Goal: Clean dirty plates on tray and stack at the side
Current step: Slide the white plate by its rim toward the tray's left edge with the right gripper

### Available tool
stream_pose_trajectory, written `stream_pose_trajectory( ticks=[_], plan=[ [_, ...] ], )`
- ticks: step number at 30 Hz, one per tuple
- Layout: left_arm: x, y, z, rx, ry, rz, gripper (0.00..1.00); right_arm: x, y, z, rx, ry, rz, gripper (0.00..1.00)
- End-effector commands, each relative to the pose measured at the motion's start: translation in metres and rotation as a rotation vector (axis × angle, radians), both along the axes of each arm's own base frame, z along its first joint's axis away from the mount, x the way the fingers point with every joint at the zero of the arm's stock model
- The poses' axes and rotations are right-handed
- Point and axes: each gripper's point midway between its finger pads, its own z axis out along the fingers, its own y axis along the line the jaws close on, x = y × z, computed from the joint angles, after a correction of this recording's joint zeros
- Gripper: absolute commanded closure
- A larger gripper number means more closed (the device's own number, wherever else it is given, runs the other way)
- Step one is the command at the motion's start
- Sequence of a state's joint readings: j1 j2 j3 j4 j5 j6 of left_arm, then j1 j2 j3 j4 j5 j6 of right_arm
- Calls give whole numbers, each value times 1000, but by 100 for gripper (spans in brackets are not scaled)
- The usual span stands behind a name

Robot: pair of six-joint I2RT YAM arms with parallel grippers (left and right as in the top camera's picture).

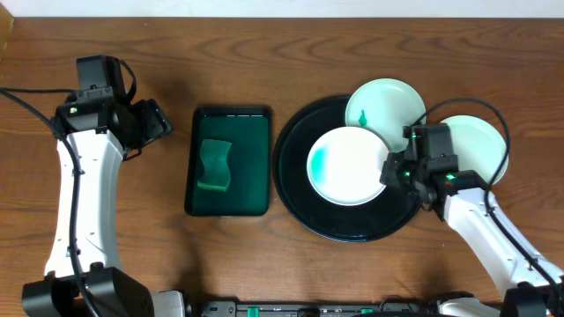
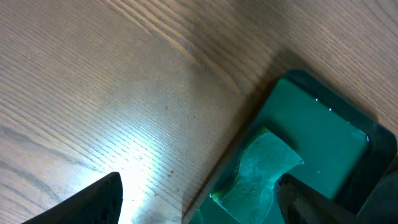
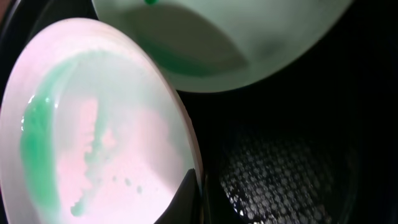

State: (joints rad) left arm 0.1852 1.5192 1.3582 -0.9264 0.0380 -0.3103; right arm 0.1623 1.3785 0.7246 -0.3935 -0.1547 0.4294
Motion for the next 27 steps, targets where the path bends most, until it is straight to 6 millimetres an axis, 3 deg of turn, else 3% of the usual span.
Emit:
stream_pose_trajectory(
  ticks=[1,14,23,27],
  plan=[
    [1,4,4,13,-6,10,20,6,5,21,80,-8,-13,99],
    [1,4,4,13,-6,10,20,18,9,85,98,2,-25,99],
    [1,4,4,13,-6,10,20,22,11,89,119,-3,-54,99],
    [1,4,4,13,-6,10,20,29,26,94,141,-39,-35,99]
  ],
)
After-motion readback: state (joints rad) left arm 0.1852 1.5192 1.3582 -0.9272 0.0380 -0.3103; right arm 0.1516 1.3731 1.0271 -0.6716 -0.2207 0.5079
